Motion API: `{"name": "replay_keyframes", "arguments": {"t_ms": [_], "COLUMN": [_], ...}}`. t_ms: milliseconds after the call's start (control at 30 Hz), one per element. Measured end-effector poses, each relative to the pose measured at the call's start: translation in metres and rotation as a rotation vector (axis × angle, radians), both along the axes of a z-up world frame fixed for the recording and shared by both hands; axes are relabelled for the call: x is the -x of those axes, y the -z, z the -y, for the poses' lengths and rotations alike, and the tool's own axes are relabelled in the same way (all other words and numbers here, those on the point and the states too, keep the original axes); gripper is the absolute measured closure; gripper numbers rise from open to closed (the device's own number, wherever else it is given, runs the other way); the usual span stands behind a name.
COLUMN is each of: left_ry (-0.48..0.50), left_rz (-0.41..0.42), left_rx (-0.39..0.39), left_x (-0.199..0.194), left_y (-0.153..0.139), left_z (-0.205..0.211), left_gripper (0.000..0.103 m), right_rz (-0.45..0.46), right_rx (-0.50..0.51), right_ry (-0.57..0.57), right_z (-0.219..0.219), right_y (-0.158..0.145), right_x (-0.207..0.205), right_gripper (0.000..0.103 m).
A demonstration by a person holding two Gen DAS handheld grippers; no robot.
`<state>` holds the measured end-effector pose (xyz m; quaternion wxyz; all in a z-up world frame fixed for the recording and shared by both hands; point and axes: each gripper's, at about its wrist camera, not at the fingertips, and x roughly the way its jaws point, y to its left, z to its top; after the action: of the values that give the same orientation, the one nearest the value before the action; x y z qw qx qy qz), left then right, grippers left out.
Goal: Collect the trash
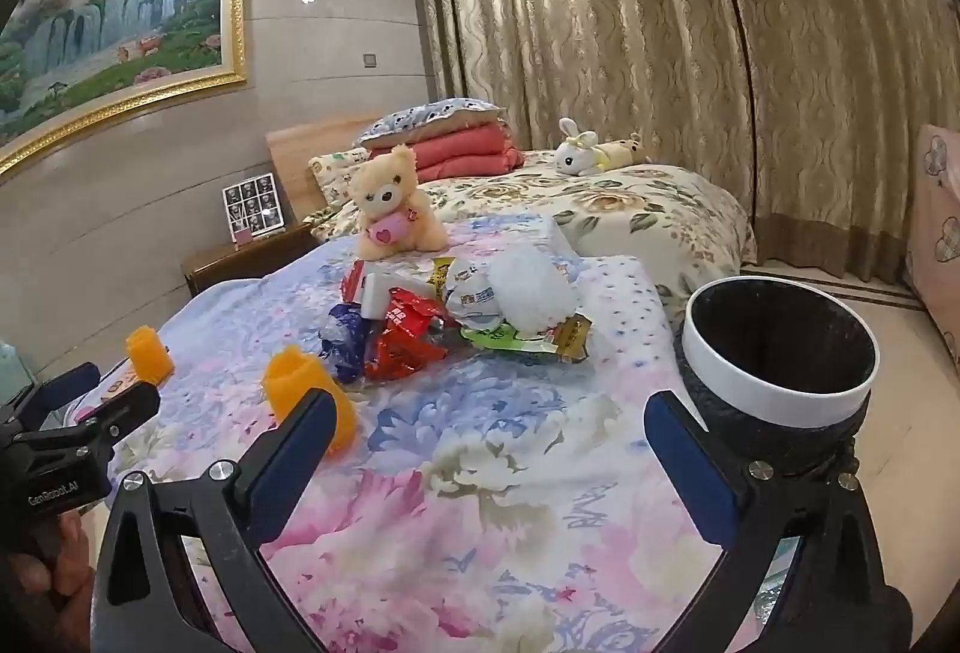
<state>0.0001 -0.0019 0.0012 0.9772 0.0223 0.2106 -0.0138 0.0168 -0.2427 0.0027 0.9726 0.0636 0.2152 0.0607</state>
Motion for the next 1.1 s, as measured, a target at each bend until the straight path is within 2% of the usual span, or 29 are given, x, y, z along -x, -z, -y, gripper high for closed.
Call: {"name": "replay_keyframes", "arguments": {"t_ms": [467, 1100], "left_ry": [0.009, 0.011], "left_rz": [0.017, 0.015], "left_rx": [-0.002, 0.0], "left_x": [0.004, 0.004], "left_y": [-0.002, -0.003], "left_z": [0.004, 0.004], "left_gripper": [0.0, 0.0], "right_rz": [0.033, 0.028], "right_rx": [0.039, 0.024], "right_ry": [-0.009, -0.005], "right_z": [-0.01, -0.009], "right_y": [-0.007, -0.008], "right_x": [0.003, 0.003], "right_gripper": [0.0, 0.0]}}
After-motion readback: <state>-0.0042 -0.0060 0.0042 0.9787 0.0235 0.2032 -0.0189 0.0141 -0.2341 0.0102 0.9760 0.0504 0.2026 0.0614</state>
